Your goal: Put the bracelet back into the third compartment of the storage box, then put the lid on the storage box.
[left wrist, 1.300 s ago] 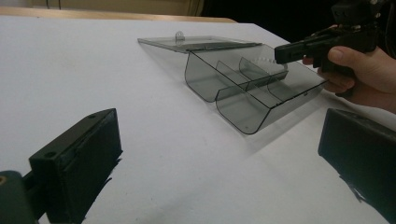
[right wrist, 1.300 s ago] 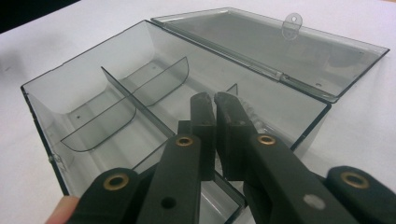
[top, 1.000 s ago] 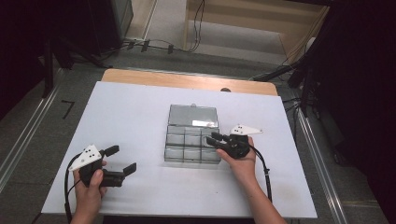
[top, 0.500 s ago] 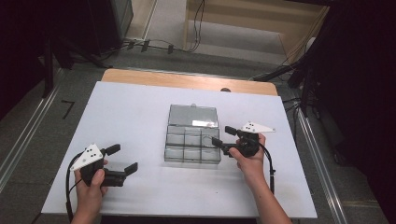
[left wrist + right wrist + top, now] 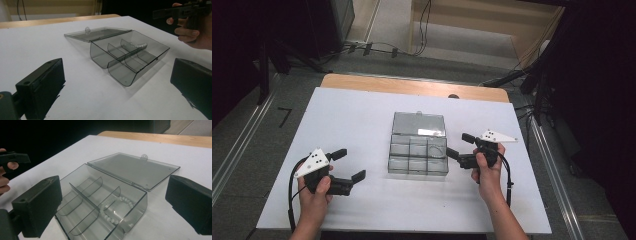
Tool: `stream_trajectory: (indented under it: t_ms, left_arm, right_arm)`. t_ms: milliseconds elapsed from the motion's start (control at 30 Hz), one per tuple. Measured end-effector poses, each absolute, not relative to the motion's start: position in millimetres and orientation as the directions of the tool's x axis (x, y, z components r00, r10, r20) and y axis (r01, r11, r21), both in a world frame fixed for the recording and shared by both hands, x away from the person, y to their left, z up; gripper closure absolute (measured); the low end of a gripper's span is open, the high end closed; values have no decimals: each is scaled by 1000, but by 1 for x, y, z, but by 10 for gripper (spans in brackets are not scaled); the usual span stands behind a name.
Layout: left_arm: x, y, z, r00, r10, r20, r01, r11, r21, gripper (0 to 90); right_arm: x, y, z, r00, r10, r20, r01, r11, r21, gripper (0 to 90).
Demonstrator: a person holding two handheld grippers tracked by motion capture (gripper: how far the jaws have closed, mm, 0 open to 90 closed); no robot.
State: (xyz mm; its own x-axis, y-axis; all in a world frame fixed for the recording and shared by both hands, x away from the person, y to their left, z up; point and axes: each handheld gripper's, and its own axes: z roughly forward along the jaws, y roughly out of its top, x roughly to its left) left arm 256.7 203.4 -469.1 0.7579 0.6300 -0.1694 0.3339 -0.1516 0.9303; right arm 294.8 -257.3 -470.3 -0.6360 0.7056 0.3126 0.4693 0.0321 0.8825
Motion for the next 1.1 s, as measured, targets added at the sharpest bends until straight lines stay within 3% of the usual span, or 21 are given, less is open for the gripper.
stream_trajectory:
  t_ms: [1100]
  left_arm:
    - [327,145,-449,770,597,-225,382,-148,912,0]
  right_arm:
    - [305,-259,-468,-639,702,314,479,44,877,0]
